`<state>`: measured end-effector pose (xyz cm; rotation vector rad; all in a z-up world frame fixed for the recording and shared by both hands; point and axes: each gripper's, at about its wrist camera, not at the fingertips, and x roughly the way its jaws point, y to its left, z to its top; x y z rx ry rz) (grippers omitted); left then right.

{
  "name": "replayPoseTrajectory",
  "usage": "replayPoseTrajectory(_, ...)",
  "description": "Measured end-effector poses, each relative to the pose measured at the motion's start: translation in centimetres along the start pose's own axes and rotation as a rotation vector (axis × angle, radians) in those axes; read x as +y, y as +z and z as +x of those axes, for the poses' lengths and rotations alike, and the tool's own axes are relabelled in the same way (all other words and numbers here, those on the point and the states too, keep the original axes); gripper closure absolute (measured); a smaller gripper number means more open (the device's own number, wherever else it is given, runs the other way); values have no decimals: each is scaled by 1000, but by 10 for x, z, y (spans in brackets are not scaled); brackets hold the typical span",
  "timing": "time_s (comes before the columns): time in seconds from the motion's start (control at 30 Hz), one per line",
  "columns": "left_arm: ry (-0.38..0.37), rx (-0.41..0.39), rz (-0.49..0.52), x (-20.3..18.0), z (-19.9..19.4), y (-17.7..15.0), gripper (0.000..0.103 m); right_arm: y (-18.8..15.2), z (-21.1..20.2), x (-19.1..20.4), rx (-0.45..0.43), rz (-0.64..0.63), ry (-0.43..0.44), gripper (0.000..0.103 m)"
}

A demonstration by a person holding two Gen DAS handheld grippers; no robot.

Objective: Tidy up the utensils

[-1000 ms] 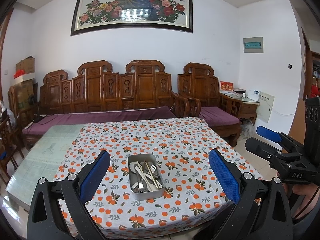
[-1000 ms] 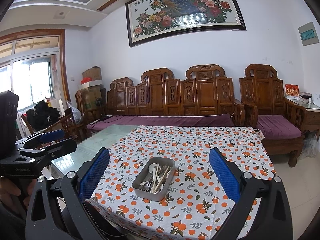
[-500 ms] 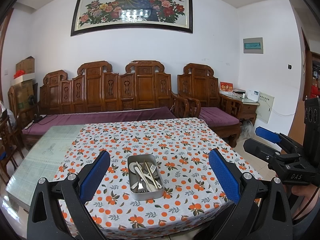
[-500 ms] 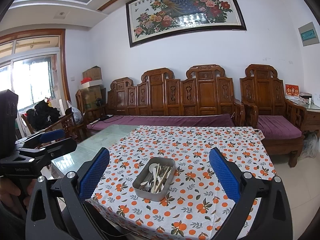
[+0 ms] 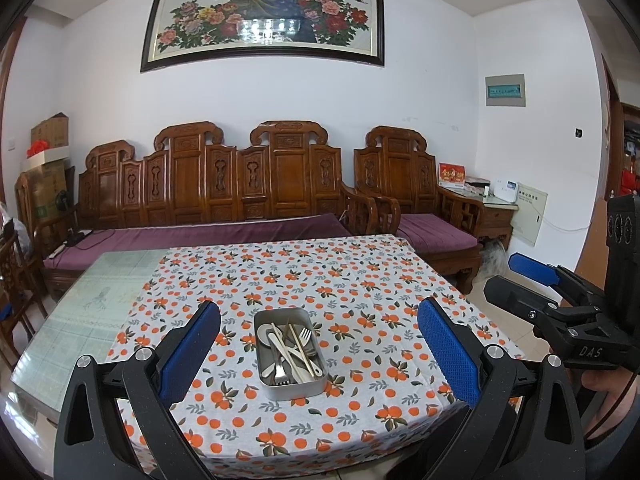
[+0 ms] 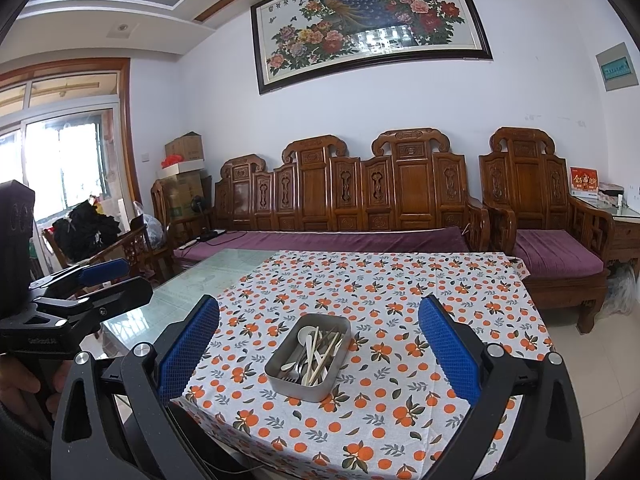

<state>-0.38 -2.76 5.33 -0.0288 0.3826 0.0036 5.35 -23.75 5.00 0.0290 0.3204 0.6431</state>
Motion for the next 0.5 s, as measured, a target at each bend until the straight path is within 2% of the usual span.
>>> replayPoseTrajectory(0.5,1,-3,3,-1,-1,1,8,0,0,0,0,2,0,3)
